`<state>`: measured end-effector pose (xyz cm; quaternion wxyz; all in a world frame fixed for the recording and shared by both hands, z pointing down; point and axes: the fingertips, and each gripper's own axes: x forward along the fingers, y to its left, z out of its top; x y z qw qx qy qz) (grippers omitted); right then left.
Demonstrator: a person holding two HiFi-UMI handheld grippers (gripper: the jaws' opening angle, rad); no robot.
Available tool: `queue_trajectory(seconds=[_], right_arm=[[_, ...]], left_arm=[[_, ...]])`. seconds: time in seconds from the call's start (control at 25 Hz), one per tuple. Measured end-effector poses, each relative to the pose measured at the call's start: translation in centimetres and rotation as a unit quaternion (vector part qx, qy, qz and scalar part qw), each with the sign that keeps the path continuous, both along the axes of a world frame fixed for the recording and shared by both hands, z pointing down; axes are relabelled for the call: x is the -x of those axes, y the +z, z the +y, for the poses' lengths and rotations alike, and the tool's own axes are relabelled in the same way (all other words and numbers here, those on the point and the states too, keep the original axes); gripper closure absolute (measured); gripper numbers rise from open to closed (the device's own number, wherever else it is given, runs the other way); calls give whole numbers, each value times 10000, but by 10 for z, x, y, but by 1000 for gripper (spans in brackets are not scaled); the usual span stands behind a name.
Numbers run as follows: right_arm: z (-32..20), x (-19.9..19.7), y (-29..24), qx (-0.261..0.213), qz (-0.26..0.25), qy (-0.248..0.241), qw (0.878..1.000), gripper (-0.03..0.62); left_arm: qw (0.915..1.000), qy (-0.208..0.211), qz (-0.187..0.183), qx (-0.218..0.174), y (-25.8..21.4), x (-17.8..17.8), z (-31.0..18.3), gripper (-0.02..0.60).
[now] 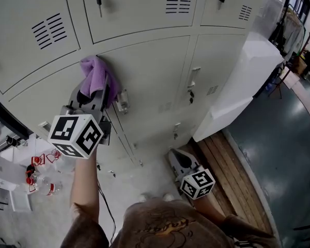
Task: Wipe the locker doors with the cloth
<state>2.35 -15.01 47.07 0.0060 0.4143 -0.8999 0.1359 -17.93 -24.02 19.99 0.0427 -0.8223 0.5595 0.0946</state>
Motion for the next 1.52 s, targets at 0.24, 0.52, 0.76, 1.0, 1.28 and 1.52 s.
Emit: queue_trajectory(seconds=[0.24, 0.52, 0.76, 1.0, 1.28, 1.52], right_arm=[[-2, -6, -2, -24, -11, 58, 10000, 597], [-3, -16, -3, -20, -3, 157, 9999, 597], [-4, -24, -1, -5, -13, 266, 9996, 597], [-4, -36, -1, -18, -20, 439, 9990, 597], [-2, -46, 1, -3, -71, 609, 9981, 597], [-1, -63, 1, -7, -93, 849, 9963, 597]], left_arm=[[9997, 241, -93, 25, 0, -21, -12, 541], [9987, 487, -148, 53, 1, -46, -25, 541], [9973, 706, -195, 86, 4, -73, -39, 541], [9951, 951, -245, 96, 6, -103, -53, 541], [9905, 1305, -396, 174, 4, -151, -75, 541], [9878, 1488, -411, 184, 3, -181, -89, 541]])
